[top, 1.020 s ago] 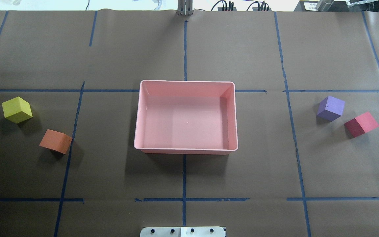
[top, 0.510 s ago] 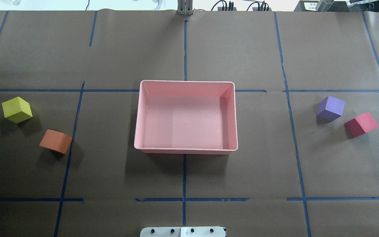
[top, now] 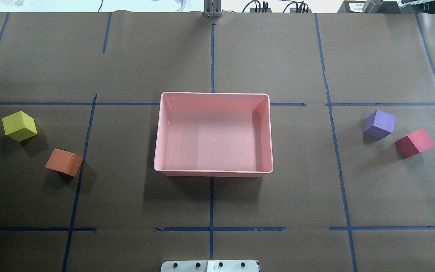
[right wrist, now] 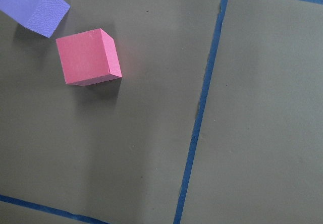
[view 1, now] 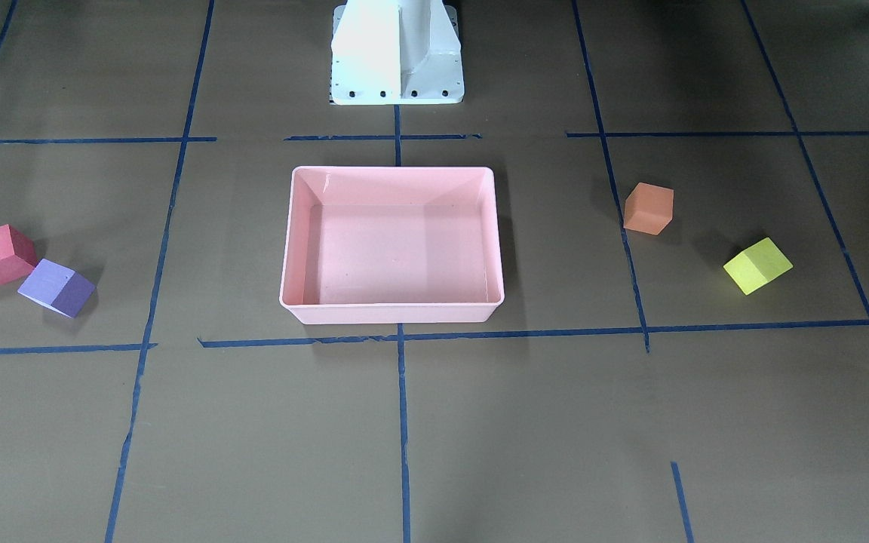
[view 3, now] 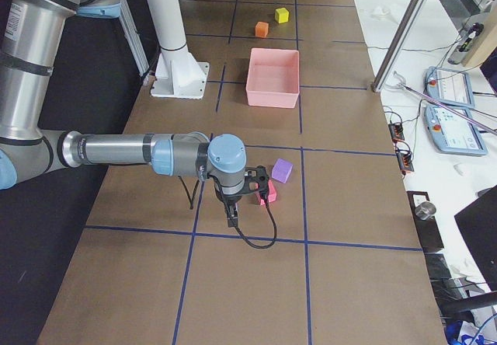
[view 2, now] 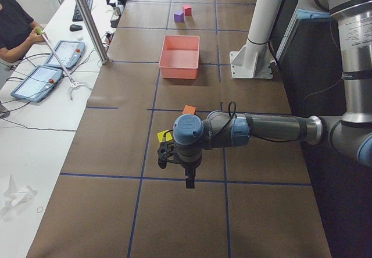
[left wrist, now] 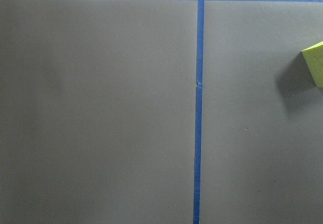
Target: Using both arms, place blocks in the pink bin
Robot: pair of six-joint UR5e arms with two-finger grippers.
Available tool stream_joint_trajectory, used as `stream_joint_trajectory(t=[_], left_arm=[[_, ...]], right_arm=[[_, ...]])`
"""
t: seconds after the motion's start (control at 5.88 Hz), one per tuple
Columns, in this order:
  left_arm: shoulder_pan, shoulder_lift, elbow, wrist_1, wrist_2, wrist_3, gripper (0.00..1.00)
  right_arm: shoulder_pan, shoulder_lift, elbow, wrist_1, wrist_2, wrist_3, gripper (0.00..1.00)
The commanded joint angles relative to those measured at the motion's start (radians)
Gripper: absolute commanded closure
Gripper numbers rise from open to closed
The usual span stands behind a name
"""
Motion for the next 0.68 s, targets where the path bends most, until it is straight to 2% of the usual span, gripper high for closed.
stream_joint_trajectory(t=[0.0, 0.17, 0.51], left_arm=[[0.000, -0.003, 0.005, 0.002, -0.002, -0.009, 0.00], [0.001, -0.001, 0.016, -0.001, -0.002, -0.001, 0.00], [0.001, -0.003, 0.002, -0.001, -0.002, -0.001, 0.00]], right_arm=[[0.000, 0.003, 0.005, 0.001, 0.000, 0.000, 0.00], [-0.020, 0.008, 0.007, 0.003, -0.003, 0.007, 0.00], [-0.129, 0.083, 0.002, 0.003, -0.014, 0.021, 0.00]])
